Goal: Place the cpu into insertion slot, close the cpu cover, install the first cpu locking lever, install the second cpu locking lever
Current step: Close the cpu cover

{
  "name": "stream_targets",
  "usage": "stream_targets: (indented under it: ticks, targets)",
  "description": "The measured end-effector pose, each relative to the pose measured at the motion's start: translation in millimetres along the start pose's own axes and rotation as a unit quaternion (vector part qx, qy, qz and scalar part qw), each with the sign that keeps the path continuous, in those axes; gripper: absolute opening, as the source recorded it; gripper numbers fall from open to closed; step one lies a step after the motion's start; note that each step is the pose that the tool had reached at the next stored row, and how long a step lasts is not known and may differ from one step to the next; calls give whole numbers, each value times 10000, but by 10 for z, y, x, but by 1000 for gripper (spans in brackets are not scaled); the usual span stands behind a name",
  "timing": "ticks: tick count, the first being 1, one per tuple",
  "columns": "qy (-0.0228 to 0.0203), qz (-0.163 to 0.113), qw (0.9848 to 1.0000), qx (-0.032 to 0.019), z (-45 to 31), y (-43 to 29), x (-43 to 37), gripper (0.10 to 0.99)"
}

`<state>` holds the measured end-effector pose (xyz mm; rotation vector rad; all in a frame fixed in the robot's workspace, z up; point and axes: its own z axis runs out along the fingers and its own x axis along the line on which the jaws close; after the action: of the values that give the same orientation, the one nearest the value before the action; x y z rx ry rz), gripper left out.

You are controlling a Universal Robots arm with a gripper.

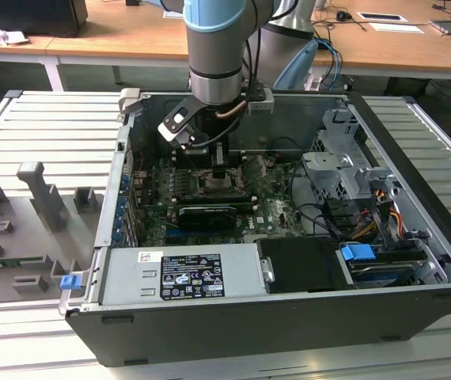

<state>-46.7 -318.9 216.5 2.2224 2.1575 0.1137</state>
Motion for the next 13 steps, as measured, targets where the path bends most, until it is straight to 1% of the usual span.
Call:
stream_targets:
  ticks: [2,4,7,8,10,11,13]
  targets:
    - [1,-1,10000,0,-4,3,0,106]
    - [0,0,10000,3,-1,39,1,106]
    - [-1,2,10000,5,-6,57,1,106]
    - [0,2,10000,6,-15,61,1,106]
    - [0,3,10000,7,-63,67,2,106]
    - [1,2,10000,7,-116,72,4,106]
    - [-1,13,10000,7,-113,90,3,106]
